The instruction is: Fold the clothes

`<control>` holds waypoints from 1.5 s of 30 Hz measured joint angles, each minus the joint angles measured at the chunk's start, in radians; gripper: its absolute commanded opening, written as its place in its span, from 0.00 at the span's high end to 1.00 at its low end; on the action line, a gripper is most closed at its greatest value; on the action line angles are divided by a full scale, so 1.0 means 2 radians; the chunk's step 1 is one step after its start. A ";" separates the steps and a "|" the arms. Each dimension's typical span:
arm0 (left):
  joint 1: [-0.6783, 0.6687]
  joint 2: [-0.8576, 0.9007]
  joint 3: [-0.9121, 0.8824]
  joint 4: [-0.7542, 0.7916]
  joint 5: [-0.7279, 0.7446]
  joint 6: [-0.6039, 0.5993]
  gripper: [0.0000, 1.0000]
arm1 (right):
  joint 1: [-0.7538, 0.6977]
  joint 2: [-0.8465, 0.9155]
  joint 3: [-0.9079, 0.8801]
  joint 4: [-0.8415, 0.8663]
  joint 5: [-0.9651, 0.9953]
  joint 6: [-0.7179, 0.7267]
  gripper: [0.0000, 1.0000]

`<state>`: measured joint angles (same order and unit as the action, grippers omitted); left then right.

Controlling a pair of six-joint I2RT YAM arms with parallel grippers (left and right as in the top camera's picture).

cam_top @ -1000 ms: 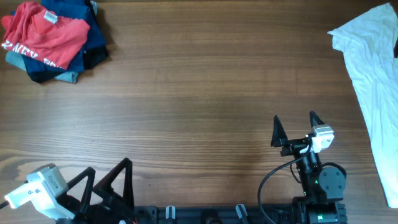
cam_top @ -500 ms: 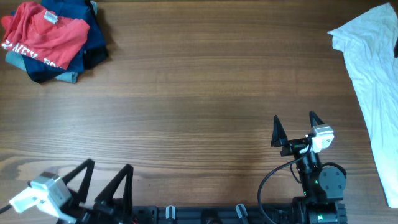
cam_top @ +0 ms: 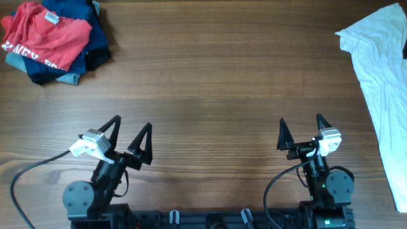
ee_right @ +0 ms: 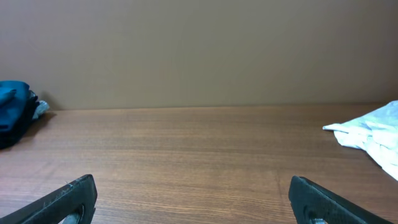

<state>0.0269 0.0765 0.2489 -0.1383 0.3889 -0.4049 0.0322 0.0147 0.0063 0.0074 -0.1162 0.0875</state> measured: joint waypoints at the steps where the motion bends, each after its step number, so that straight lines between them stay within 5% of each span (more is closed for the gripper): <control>1: 0.000 -0.007 -0.010 0.001 -0.003 0.000 0.00 | 0.000 0.000 0.000 0.000 0.000 0.000 0.00; 20: -0.004 -0.031 -0.114 0.104 -0.032 0.089 0.00 | 0.000 0.000 0.000 0.000 0.000 0.000 0.00; 45: -0.004 -0.031 -0.119 0.044 -0.065 0.092 0.00 | 0.000 0.000 0.000 0.000 0.000 0.000 0.00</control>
<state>0.0196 0.0139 0.0113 -0.0502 0.2584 -0.2214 0.0322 0.0147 0.0063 0.0074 -0.1162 0.0875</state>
